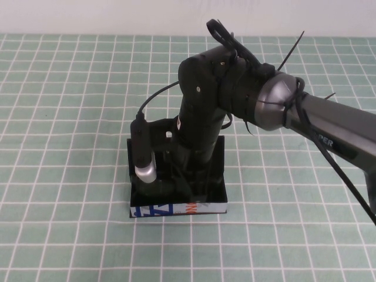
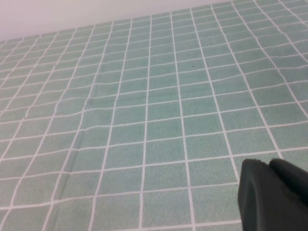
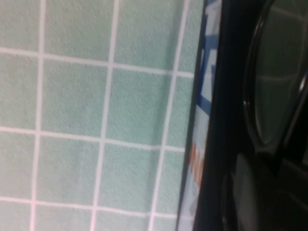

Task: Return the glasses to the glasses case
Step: Place the glasses in the glasses case

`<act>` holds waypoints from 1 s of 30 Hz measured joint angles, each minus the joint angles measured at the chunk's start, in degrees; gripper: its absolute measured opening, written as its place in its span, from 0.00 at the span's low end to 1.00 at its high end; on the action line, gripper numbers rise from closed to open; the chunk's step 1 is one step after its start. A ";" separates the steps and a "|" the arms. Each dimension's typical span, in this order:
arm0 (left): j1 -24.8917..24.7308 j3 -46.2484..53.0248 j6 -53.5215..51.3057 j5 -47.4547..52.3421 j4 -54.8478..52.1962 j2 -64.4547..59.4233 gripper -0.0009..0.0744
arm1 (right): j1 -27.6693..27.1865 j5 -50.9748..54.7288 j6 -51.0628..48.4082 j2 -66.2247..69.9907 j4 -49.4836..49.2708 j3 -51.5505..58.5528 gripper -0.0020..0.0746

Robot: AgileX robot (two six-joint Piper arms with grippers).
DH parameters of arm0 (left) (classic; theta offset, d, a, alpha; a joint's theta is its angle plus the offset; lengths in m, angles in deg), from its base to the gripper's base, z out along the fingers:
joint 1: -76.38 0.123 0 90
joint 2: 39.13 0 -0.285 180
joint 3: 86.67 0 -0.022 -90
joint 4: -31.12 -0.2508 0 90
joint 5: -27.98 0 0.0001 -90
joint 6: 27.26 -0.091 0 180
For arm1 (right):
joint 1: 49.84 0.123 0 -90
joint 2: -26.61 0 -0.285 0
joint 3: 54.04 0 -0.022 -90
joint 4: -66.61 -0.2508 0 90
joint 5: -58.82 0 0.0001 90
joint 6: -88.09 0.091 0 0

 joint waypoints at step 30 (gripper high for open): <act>0.00 0.00 0.00 0.00 0.28 0.00 0.01 | 0.09 0.00 2.00 0.00 0.76 -0.04 0.23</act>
